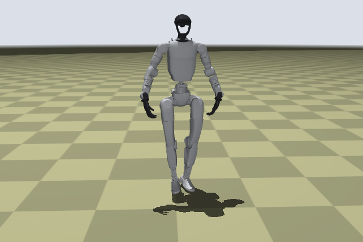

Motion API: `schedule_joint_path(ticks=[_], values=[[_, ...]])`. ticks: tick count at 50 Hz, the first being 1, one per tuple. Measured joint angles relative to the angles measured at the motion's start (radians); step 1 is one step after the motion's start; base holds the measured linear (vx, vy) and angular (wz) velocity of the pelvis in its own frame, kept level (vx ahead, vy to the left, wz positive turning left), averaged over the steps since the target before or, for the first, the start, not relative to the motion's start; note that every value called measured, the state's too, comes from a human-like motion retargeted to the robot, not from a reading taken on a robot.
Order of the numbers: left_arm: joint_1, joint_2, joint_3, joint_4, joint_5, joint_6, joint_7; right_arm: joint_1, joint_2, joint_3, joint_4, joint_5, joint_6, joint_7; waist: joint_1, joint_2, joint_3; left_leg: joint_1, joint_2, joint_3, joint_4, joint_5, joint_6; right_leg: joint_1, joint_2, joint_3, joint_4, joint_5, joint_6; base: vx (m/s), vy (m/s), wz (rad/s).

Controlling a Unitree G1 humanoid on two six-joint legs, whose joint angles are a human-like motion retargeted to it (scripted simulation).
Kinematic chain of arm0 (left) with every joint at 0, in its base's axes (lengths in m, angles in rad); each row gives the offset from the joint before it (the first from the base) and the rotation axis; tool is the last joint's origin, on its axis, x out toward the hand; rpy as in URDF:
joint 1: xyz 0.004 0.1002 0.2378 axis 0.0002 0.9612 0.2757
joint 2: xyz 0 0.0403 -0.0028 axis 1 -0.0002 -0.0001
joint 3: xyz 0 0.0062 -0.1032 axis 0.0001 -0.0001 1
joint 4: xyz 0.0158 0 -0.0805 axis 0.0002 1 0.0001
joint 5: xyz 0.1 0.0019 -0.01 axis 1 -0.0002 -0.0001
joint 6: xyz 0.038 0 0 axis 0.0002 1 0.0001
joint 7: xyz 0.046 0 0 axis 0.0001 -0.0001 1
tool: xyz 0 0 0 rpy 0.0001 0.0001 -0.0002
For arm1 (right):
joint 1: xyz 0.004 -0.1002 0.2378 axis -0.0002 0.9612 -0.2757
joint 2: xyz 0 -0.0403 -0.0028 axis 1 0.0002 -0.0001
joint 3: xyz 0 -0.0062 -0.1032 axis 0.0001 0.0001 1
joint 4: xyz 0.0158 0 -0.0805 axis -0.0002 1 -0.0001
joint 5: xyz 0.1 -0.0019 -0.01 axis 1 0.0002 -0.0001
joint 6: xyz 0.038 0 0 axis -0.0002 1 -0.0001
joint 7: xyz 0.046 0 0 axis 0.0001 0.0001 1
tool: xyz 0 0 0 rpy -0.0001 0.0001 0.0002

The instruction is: Kungfu

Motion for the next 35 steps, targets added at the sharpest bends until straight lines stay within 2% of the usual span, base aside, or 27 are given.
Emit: schedule_joint_path(ticks=[2, 3, 5, 7, 10, 17, 20, 23, 28, 30, 32, 33, 35], values=[[-0.045, 0.018, -0.042, 0.036, 0.110, 0.009, 0.022, -0.042, 0.029, -0.044, 0.095, -0.137, 0.094, -0.015, -0.002, -0.001, 0.018, -0.012, 0.019, 0.013, 0.010, -0.008, 0.000, -0.014, -0.001, -0.004, 0.016, -0.034, 0.058, -0.32, -0.10, -0.35], [-0.059, 0.025, -0.047, 0.037, 0.178, 0.008, 0.033, -0.052, 0.050, -0.070, 0.119, -0.190, 0.142, -0.039, 0.007, -0.004, 0.020, -0.027, 0.043, 0.024, 0.018, -0.013, -0.007, -0.027, 0.021, 0.005, 0.016, -0.056, 0.066, -0.25, -0.25, -0.70], [-0.067, 0.033, -0.049, 0.021, 0.319, -0.003, 0.051, -0.044, 0.078, -0.101, 0.125, -0.238, 0.173, -0.063, 0.020, -0.008, 0.019, -0.039, 0.068, 0.034, 0.021, -0.021, -0.010, -0.041, 0.036, 0.019, 0.023, -0.093, 0.069, -0.13, -0.14, -0.67], [-0.062, 0.030, -0.047, 0.004, 0.442, -0.027, 0.045, -0.004, 0.075, -0.090, 0.093, -0.206, 0.151, -0.041, 0.021, -0.009, 0.021, -0.013, 0.053, 0.040, -0.005, -0.019, 0.007, -0.029, -0.011, 0.021, 0.043, -0.112, 0.057, -0.05, 0.11, -0.36], [-0.055, 0.046, -0.083, -0.022, 0.504, -0.051, 0.011, 0.053, 0.063, -0.043, 0.027, -0.117, 0.102, -0.008, 0.030, -0.015, 0.020, -0.007, 0.076, 0.040, -0.014, -0.014, -0.009, -0.009, -0.054, -0.021, 0.033, -0.100, -0.016, -0.17, -0.13, -0.45], [-0.024, 0.008, -0.087, -0.028, 0.486, -0.025, -0.033, 0.162, 0.093, -0.031, -0.024, -0.099, 0.054, -0.057, 0.048, -0.014, 0.010, -0.021, 0.129, 0.011, 0.004, -0.016, -0.049, 0.025, -0.132, 0.079, 0.022, 0.035, -0.035, -0.17, -0.18, -0.36], [-0.019, -0.019, -0.065, -0.007, 0.475, -0.017, -0.004, 0.182, 0.112, -0.035, -0.012, -0.085, 0.046, -0.093, 0.040, 0.003, 0.006, -0.039, 0.164, -0.007, 0.013, -0.012, -0.064, 0.035, -0.163, 0.096, 0.036, 0.099, -0.070, -0.25, -0.25, -0.03], [-0.018, -0.035, -0.040, 0.017, 0.477, -0.014, 0.048, 0.201, 0.140, -0.056, -0.003, -0.066, 0.029, -0.136, 0.038, 0.006, -0.012, -0.075, 0.193, -0.020, 0.028, 0.000, -0.085, 0.022, -0.172, 0.142, 0.062, 0.118, -0.098, -0.25, -0.33, 0.02], [0.001, -0.046, 0.003, 0.035, 0.507, -0.033, 0.174, 0.234, 0.148, -0.076, -0.048, -0.026, -0.013, -0.207, 0.012, -0.003, -0.035, -0.172, 0.232, -0.067, 0.099, 0.017, -0.127, 0.015, -0.190, 0.222, 0.073, 0.194, -0.054, -0.34, -0.48, 0.55], [0.023, -0.056, 0.041, 0.033, 0.523, -0.043, 0.238, 0.236, 0.125, -0.061, -0.083, -0.014, -0.012, -0.199, -0.006, -0.020, -0.038, -0.211, 0.228, -0.073, 0.137, 0.022, -0.138, 0.029, -0.204, 0.242, 0.031, 0.168, 0.042, -0.45, -0.74, 0.76], [0.061, -0.070, 0.101, 0.024, 0.527, -0.055, 0.301, 0.218, 0.089, -0.022, -0.120, -0.008, 0.017, -0.148, -0.033, -0.016, -0.045, -0.254, 0.245, -0.095, 0.164, 0.042, -0.152, 0.038, -0.186, 0.228, 0.006, 0.075, 0.067, -0.32, -0.61, 0.85], [0.085, -0.082, 0.134, 0.018, 0.520, -0.059, 0.333, 0.204, 0.070, 0.001, -0.134, -0.008, 0.039, -0.112, -0.051, -0.010, -0.050, -0.271, 0.247, -0.110, 0.164, 0.061, -0.155, 0.041, -0.184, 0.204, 0.003, 0.017, 0.061, -0.35, -0.65, 0.79], [0.127, -0.110, 0.193, 0.017, 0.475, -0.062, 0.394, 0.158, 0.039, 0.051, -0.152, -0.016, 0.087, -0.036, -0.059, -0.004, -0.065, -0.296, 0.272, -0.112, 0.148, 0.117, -0.172, 0.044, -0.163, 0.154, -0.024, -0.077, -0.010, -0.45, -0.75, 0.40]])
